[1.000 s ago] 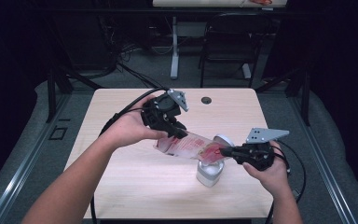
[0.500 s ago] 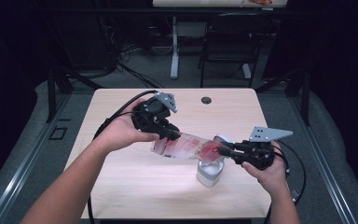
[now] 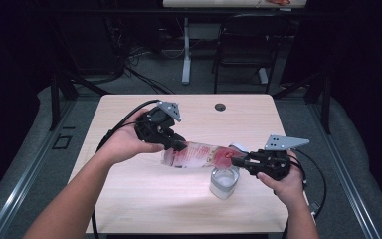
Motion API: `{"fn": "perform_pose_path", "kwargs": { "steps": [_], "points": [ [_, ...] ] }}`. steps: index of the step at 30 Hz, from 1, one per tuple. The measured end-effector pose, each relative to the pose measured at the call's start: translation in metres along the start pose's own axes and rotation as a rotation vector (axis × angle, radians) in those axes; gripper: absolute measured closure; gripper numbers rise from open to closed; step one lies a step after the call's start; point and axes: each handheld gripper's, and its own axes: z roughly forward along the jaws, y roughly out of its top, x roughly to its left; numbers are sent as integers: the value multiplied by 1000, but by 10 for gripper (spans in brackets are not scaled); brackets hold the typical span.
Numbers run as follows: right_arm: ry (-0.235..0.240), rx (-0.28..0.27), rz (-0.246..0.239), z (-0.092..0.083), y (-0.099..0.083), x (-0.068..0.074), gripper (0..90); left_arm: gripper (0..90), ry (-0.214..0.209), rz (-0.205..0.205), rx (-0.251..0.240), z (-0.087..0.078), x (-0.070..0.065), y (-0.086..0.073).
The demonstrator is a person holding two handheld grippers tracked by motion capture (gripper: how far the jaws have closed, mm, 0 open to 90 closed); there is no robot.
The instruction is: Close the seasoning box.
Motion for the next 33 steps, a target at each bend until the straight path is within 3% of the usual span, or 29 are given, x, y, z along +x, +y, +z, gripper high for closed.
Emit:
{"fn": "perform_pose_path", "kwargs": {
  "steps": [13, 23, 27, 30, 33],
  "points": [
    [9, 17, 12, 8, -4, -2, 713, 762, -28, -49, -39, 4, 8, -18],
    [2, 37, 12, 15, -7, -3, 715, 761, -27, -53, -40, 6, 11, -25],
    [2, 29, 19, 18, -9, -3, 747, 760, -32, -59, -48, 7, 12, -28],
    [-5, 35, 22, 18, -9, -3, 848, 759, -23, -60, -51, 7, 12, -30],
    [0, 39, 14, 16, -8, -2, 878, 759, -30, -57, -52, 5, 13, -31]
  ]
}}
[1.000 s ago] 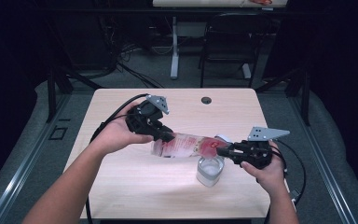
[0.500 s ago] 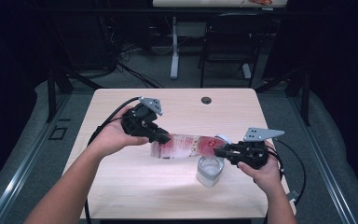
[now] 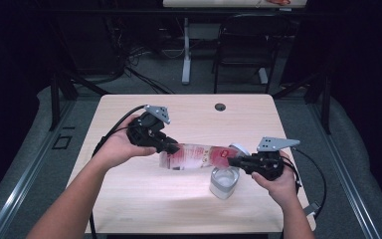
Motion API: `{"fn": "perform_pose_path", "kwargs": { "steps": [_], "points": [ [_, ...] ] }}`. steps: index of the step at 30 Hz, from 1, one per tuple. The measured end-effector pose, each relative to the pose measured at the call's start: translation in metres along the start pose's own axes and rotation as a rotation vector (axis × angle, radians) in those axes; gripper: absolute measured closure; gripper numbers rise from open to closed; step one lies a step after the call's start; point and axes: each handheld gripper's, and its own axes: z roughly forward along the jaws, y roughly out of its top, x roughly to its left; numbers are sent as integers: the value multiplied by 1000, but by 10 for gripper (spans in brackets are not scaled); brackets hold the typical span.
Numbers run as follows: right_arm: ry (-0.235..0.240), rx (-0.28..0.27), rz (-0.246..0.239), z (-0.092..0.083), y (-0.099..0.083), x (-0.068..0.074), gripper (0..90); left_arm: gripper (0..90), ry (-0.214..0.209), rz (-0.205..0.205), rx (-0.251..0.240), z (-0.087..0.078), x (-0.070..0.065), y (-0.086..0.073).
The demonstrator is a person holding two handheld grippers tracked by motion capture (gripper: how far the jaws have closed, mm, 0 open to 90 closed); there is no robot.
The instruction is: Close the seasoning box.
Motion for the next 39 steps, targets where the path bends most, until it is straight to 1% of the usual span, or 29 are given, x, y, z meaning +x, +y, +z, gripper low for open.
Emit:
{"fn": "perform_pose_path", "kwargs": {
  "steps": [3, 6, 8, 13, 16, 17, 20, 21, 28, 32, 35, 39],
  "points": [
    [3, 5, -13, -1, 2, 3, 888, 758, -4, -6, -5, -1, 1, -2],
    [23, -2, -7, -2, 4, 5, 891, 753, -13, -16, -4, -2, 2, -6],
    [32, -7, -4, -2, 4, 6, 889, 750, -11, -17, -4, -1, 3, -10],
    [47, -3, -6, 0, 4, 5, 843, 747, -12, -13, -18, -1, 3, -16],
    [54, 1, -6, 4, 3, 6, 820, 746, -15, -24, -25, 0, 4, -21],
    [50, 2, -1, 5, 3, 7, 818, 745, -16, -24, -22, 1, 5, -22],
    [55, 26, -7, 9, 1, 6, 800, 740, -18, -31, -28, 2, 7, -27],
    [55, 34, -9, 11, 0, 6, 801, 740, -17, -33, -31, 3, 8, -29],
    [62, 46, -2, 16, -3, 4, 800, 738, -21, -36, -32, 5, 9, -33],
    [68, 43, 0, 17, -3, 3, 803, 736, -20, -38, -31, 6, 9, -34],
    [74, 35, 12, 17, -5, 2, 804, 734, -22, -42, -32, 8, 10, -36],
    [82, 36, 6, 17, -5, 3, 838, 726, -18, -45, -33, 12, 12, -40]
  ]
}}
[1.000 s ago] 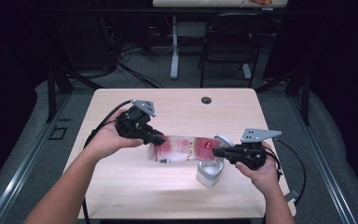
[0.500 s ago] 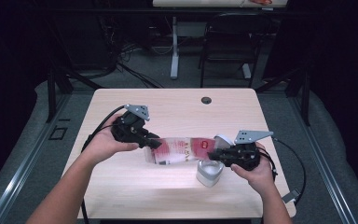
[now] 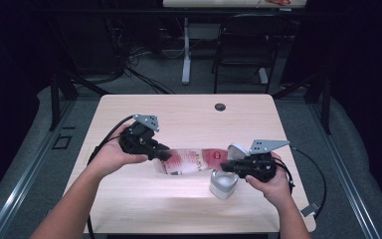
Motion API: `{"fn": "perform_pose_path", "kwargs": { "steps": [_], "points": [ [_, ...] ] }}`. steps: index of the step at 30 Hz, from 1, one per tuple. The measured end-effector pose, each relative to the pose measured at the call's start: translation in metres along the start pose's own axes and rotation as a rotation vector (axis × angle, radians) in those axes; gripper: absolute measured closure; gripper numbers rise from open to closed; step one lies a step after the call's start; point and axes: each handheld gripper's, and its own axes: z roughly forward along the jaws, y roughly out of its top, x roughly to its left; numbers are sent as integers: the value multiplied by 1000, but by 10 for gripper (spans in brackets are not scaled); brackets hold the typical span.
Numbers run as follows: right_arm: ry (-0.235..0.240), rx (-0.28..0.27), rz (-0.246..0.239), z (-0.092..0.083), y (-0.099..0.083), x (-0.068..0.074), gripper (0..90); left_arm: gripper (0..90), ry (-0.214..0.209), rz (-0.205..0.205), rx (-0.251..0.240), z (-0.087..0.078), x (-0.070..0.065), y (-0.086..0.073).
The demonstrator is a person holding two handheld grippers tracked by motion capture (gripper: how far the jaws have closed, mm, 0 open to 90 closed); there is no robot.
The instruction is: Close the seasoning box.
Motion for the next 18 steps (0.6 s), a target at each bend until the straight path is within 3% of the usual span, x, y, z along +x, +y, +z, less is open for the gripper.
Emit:
{"fn": "perform_pose_path", "kwargs": {
  "steps": [18],
  "points": [
    [6, -6, -28, -2, 5, 7, 876, 724, 26, 8, -33, 4, -4, -16]
  ]
}}
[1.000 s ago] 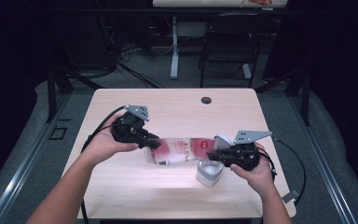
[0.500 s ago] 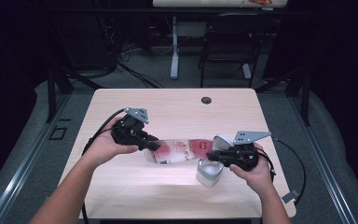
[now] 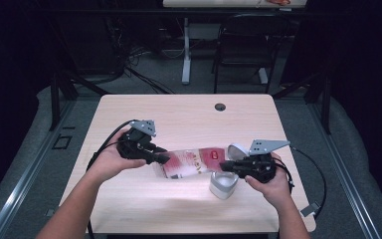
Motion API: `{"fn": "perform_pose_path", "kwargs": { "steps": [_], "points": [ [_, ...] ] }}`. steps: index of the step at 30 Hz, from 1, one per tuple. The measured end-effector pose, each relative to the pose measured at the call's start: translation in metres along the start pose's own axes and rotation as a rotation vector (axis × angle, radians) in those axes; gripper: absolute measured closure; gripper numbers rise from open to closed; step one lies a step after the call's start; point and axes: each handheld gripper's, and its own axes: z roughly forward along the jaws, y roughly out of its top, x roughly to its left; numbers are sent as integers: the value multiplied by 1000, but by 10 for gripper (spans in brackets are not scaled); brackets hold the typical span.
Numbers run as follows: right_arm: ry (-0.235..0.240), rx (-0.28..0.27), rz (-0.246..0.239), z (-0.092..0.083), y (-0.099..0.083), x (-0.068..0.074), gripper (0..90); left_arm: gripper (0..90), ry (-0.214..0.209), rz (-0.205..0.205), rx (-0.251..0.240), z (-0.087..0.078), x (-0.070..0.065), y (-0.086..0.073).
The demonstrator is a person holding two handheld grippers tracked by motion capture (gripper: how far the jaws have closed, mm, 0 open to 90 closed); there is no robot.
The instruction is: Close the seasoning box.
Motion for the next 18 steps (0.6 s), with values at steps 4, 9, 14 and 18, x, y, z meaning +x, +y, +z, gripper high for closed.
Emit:
{"fn": "perform_pose_path", "kwargs": {
  "steps": [4, 9, 14, 18],
  "points": [
    [-1, -2, -8, 0, 2, 3, 880, 721, 2, -4, -14, 1, -1, -6],
    [3, 3, -15, 2, 4, 5, 884, 714, 0, -14, -35, 3, 0, -15],
    [0, 8, -20, 5, 5, 8, 893, 708, 5, -24, -46, 5, 0, -24],
    [-4, 15, -27, 7, 6, 9, 896, 708, 13, -26, -55, 9, -1, -30]
  ]
}}
